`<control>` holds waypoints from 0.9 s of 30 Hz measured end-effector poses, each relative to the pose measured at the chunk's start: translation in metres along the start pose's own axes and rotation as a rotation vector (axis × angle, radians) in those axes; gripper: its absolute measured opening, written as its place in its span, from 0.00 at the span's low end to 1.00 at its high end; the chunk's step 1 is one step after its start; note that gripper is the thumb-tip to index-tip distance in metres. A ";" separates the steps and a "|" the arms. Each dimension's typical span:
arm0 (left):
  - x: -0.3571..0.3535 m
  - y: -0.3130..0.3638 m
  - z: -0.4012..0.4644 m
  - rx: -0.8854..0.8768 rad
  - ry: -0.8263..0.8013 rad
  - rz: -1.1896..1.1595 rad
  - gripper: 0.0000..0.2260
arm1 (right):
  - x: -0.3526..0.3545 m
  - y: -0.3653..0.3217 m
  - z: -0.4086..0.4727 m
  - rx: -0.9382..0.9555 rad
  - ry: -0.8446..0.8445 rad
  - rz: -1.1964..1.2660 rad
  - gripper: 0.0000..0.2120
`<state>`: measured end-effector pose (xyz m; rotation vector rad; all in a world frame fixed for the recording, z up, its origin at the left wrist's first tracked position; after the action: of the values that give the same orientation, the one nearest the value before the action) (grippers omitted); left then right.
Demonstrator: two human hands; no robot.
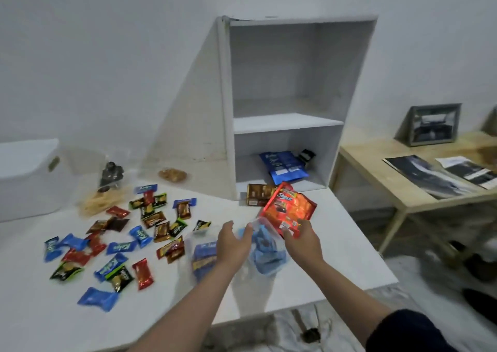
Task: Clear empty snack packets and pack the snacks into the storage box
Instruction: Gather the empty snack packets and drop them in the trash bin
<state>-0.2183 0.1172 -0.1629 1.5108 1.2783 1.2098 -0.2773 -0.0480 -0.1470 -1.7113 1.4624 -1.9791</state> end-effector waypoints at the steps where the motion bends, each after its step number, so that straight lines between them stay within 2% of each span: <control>1: -0.013 0.003 0.005 0.003 -0.011 0.023 0.29 | 0.007 0.009 0.011 -0.018 0.009 -0.004 0.19; 7: -0.063 0.011 0.058 -0.031 -0.062 0.164 0.29 | 0.019 0.043 0.078 -0.118 0.010 -0.012 0.22; 13: -0.110 0.017 0.140 -0.098 -0.137 0.293 0.27 | 0.009 0.051 0.169 -0.134 -0.020 -0.063 0.23; 16: -0.135 0.021 0.181 -0.130 -0.188 0.429 0.34 | 0.001 0.049 0.216 -0.209 -0.070 -0.047 0.28; 20: -0.166 0.015 0.229 -0.144 -0.293 0.734 0.52 | -0.011 0.046 0.280 -0.195 -0.025 -0.043 0.30; 22: -0.176 0.007 0.247 -0.148 -0.357 0.834 0.55 | -0.018 0.046 0.310 -0.216 -0.008 -0.006 0.32; 24: -0.183 0.001 0.262 -0.145 -0.414 0.903 0.55 | -0.026 0.048 0.343 -0.260 0.020 0.038 0.34; 27: -0.184 -0.006 0.273 -0.136 -0.424 0.952 0.48 | -0.037 0.044 0.390 -0.351 0.064 0.107 0.37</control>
<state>0.0407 -0.0616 -0.2602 2.2019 0.1453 1.3676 0.0347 -0.2651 -0.2515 -1.6598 1.9772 -1.8217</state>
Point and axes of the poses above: each hand's wrist, its own z-axis towards the middle knuckle, its own x-axis out of the back of the hand, y = z × x, the point moved 3 cm from there along z, towards the middle knuckle, and after that the axes turned 13 degrees about -z, right-handed, at the moved point
